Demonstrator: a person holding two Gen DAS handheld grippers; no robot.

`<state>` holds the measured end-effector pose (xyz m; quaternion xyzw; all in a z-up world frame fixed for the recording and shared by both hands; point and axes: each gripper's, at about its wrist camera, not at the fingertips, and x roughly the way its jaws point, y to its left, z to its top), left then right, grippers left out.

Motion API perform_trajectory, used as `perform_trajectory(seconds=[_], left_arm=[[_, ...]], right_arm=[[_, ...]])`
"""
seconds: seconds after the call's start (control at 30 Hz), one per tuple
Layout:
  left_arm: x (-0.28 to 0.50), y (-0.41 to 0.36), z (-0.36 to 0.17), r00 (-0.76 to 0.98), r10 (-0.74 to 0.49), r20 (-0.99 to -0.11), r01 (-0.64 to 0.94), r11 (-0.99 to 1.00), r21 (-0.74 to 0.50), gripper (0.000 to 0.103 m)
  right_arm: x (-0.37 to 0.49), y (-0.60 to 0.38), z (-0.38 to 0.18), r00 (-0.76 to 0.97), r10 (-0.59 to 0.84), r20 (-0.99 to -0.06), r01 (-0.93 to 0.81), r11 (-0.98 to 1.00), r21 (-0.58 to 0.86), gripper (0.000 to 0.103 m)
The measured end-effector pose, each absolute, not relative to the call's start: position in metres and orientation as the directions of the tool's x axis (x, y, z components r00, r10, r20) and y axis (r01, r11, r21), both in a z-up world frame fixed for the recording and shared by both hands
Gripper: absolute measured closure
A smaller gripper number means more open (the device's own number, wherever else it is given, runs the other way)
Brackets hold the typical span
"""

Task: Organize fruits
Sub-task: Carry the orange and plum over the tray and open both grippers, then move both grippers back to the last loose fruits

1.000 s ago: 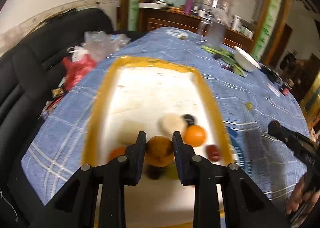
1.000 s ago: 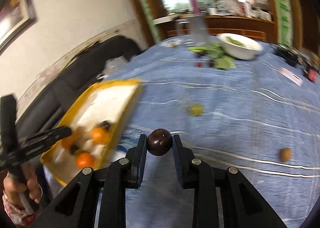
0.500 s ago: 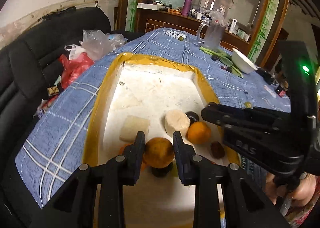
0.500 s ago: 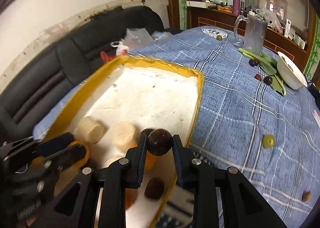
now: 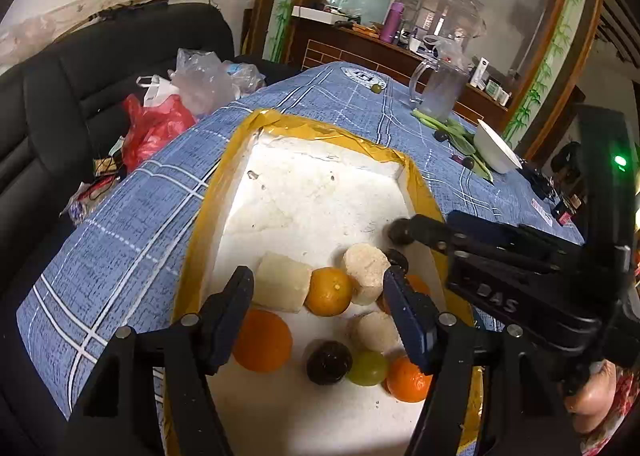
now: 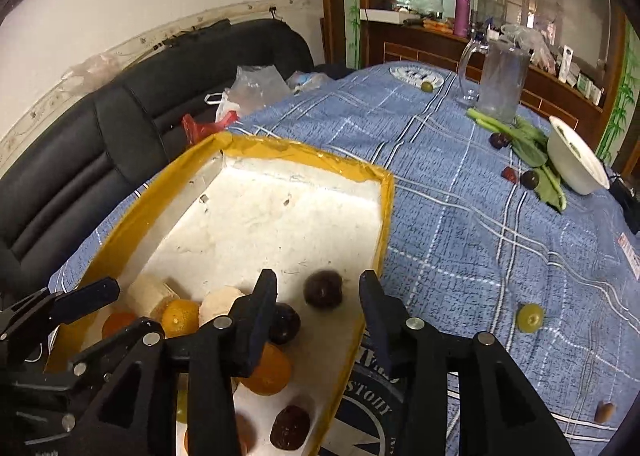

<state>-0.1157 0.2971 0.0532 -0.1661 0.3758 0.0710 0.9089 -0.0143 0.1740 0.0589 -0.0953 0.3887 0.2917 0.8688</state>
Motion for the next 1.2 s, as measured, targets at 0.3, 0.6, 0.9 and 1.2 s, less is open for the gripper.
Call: perform_trajectory(seconds=[0.3, 0.6, 0.9, 1.2], left_arm=[[-0.129, 0.28, 0.066, 0.705, 0.102, -0.702, -0.297, 0.941, -0.162, 0.03], [-0.145, 0.228, 0.082, 0.722, 0.229, -0.653, -0.283, 0.959, 0.023, 0.015], [-0.154, 0.186, 0.081, 0.711, 0.196, -0.675, -0.204, 0.977, 0.069, 0.015], [-0.159, 0.168, 0.084, 0.711, 0.178, -0.68, -0.17, 0.982, 0.079, 0.015]], right_arm=[[-0.053, 0.11, 0.078, 0.602, 0.44, -0.667, -0.498, 0.859, 0.118, 0.039], [-0.09, 0.054, 0.063, 0.611, 0.406, -0.679, -0.397, 0.9, 0.181, 0.037], [-0.118, 0.03, 0.057, 0.631, 0.378, -0.677, -0.362, 0.916, 0.174, 0.036], [-0.127, 0.01, 0.057, 0.643, 0.373, -0.669, -0.341, 0.922, 0.186, 0.036]])
